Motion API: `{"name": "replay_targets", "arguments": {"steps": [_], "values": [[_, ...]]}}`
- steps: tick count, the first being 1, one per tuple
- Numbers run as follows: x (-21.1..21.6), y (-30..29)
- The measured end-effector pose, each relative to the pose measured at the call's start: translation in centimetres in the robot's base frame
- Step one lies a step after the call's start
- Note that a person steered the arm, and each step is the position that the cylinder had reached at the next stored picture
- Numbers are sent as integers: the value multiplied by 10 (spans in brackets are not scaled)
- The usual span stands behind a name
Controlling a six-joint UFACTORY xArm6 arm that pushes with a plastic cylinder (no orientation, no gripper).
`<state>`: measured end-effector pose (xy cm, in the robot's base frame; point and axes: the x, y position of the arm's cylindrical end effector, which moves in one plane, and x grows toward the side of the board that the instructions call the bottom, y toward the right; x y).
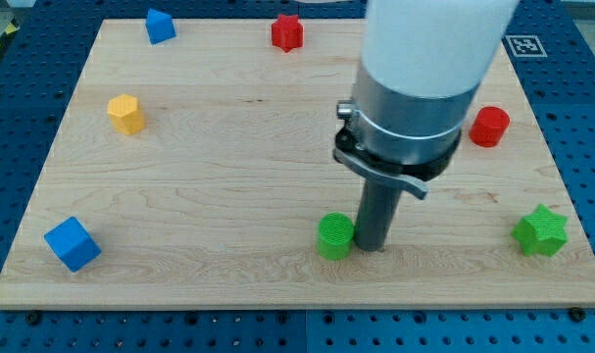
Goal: Push the green circle towards the bottom center
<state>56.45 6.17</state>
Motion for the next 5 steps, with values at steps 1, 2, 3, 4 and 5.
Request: {"name": "replay_targets", "arguments": {"steps": [1,2,3,4,5], "values": [[0,-5],[-15,-5],[-27,-9],[-42,-17],[-55,12]]}}
